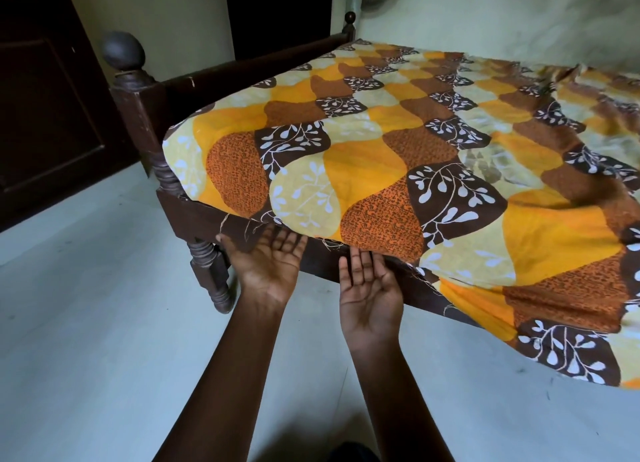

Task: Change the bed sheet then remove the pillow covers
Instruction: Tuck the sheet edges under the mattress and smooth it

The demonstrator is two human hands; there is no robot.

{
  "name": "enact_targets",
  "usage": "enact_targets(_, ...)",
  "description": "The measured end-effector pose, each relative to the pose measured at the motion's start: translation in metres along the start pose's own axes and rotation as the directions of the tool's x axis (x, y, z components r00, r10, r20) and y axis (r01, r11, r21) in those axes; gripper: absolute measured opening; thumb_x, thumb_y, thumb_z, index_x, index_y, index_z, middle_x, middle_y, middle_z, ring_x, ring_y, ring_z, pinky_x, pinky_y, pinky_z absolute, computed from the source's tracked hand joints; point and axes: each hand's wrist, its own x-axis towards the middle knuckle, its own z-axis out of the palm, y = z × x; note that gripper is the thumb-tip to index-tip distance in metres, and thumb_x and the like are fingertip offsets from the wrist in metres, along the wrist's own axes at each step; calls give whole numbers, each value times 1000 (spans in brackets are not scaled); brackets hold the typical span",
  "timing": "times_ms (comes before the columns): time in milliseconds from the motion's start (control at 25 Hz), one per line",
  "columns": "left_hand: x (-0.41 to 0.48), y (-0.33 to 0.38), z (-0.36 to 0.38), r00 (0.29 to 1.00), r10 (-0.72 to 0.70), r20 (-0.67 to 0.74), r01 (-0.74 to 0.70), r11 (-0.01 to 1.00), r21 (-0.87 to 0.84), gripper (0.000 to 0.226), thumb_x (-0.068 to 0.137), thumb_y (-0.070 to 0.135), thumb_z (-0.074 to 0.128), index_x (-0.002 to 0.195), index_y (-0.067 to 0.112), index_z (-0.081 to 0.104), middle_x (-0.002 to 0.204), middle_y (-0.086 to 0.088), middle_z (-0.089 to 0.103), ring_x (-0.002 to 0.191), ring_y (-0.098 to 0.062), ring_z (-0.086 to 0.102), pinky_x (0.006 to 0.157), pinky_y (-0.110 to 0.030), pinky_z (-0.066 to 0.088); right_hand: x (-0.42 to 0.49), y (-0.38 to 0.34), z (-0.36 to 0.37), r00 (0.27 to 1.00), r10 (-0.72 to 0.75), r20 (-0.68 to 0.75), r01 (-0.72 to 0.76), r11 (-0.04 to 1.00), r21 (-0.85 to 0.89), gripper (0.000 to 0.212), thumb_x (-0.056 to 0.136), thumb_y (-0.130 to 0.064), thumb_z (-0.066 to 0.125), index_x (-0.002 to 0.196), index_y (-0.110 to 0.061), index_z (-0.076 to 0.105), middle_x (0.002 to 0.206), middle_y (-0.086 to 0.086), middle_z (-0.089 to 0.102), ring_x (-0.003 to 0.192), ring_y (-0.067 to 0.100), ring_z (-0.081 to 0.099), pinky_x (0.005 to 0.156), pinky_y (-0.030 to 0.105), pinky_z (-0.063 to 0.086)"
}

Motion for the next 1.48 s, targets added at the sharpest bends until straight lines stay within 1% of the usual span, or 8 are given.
enact_targets(120,10,0,4,996,-52,74,52,999,0,100,77,82,11,147,10,20,145,-24,32,134,-43,30,98,-69,24,7,3,4,991,-20,136,15,999,36,67,56,-20,85,116,-9,56,118,6,65,116,18,59,97,42,47)
enact_targets(280,23,-11,26,996,-59,66,63,996,-61,93,78,81,12,144,16,28,140,-20,38,130,-42,37,92,-64,34,16,0,-2,986,-33,165,24,998,58,101,9,-20,94,103,-9,59,102,8,71,96,19,68,86,44,53)
enact_targets(520,8,-3,-9,951,187,-248,-136,969,208,24,98,31,37,104,14,54,115,-7,53,89,-21,59,80,-35,51,16,-1,-11,987,-14,161,9,999,33,120,13,-21,94,124,-5,50,120,13,63,104,23,63,89,41,47)
enact_targets(680,13,42,-13,948,271,-169,-257,961,99,52,97,49,27,128,11,47,131,-11,50,118,-24,52,98,-39,41,16,14,-13,985,51,165,-53,999,7,122,17,-23,95,127,-7,48,110,8,69,95,19,69,84,37,53)
enact_targets(880,25,53,-1,987,125,-104,-104,977,185,90,90,68,11,144,-2,23,146,-20,34,134,-32,35,110,-42,29,20,19,-11,981,68,180,-69,998,1,126,21,-24,95,133,-5,41,112,9,68,99,20,68,85,37,53)
enact_targets(1120,53,43,5,999,21,48,-26,993,118,101,75,84,5,145,14,26,137,-15,43,130,-40,36,101,-65,30,25,16,-10,974,63,218,-59,998,-21,120,27,-21,95,133,-5,42,132,12,55,105,21,65,87,38,53)
enact_targets(1320,42,23,15,976,164,-146,-133,970,205,21,98,28,37,94,17,54,68,-1,61,68,-13,59,68,-27,51,24,14,-15,971,94,220,-87,995,-40,115,29,-21,95,131,-5,44,132,12,55,107,22,64,89,38,52)
enact_targets(1480,-11,-11,-20,966,131,-222,-53,944,325,18,97,18,42,103,18,59,95,0,61,88,-17,59,81,-35,48,16,11,-25,979,98,178,-74,988,-134,88,50,-17,86,129,-8,49,118,8,66,100,17,68,86,33,53)
